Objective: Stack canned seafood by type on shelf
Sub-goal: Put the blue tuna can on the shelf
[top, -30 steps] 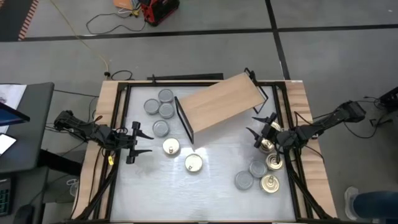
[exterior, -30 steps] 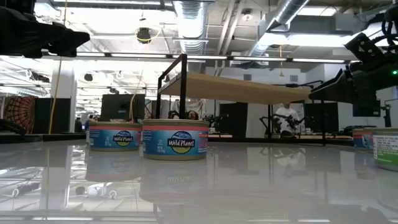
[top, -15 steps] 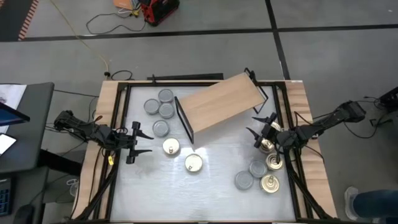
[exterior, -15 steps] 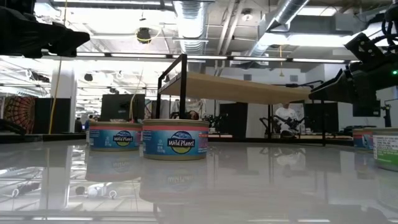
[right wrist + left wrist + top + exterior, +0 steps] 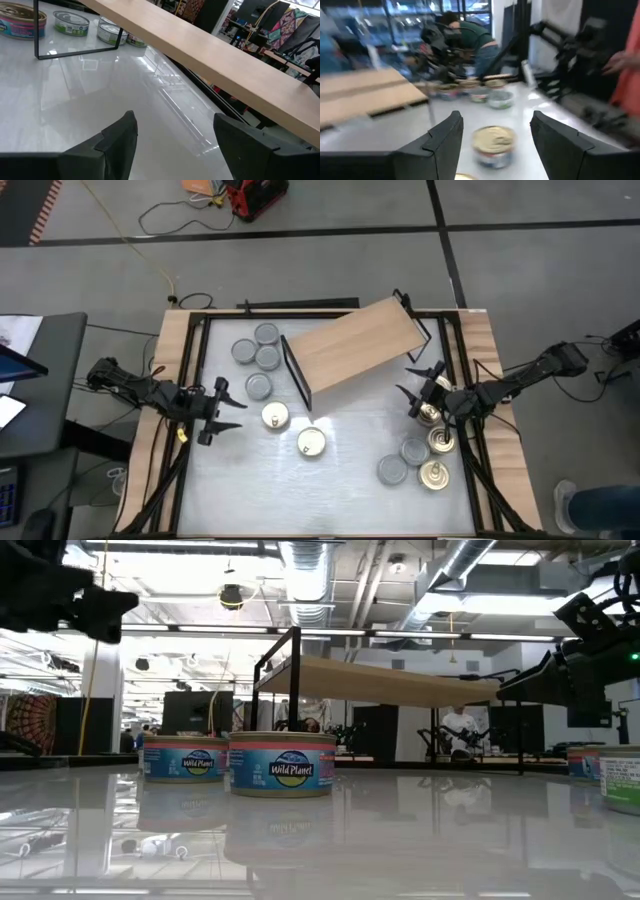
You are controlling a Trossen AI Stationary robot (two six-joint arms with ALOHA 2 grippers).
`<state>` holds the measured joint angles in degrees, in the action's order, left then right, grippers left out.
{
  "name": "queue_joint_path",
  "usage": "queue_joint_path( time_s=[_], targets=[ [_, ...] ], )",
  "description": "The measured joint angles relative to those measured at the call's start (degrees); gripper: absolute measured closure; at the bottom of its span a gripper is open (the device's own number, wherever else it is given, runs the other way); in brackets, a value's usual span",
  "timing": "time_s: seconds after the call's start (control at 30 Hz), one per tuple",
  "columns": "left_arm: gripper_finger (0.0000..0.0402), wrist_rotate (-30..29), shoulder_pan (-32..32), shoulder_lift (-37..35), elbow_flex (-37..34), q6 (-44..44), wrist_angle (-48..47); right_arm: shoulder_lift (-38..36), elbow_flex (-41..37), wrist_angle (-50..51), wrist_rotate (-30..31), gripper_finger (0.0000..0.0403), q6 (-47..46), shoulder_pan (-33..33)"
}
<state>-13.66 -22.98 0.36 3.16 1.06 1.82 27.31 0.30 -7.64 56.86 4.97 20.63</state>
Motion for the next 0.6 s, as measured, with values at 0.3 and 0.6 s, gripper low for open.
queue_joint_path(
  time_s=[0.3,0.6],
  targets=[
    [0.0178,-1.46,0.0,0.02,-0.11,-14.34,1.33,0.0,0.02,-0.01,0.01,0.0116,0.02,0.01],
    [0.0178,-2.68,0.0,0.02,-0.01,-14.48,1.31,0.0,0.02,-0.01,0.07,0.0116,2.99,-0.92]
  ],
)
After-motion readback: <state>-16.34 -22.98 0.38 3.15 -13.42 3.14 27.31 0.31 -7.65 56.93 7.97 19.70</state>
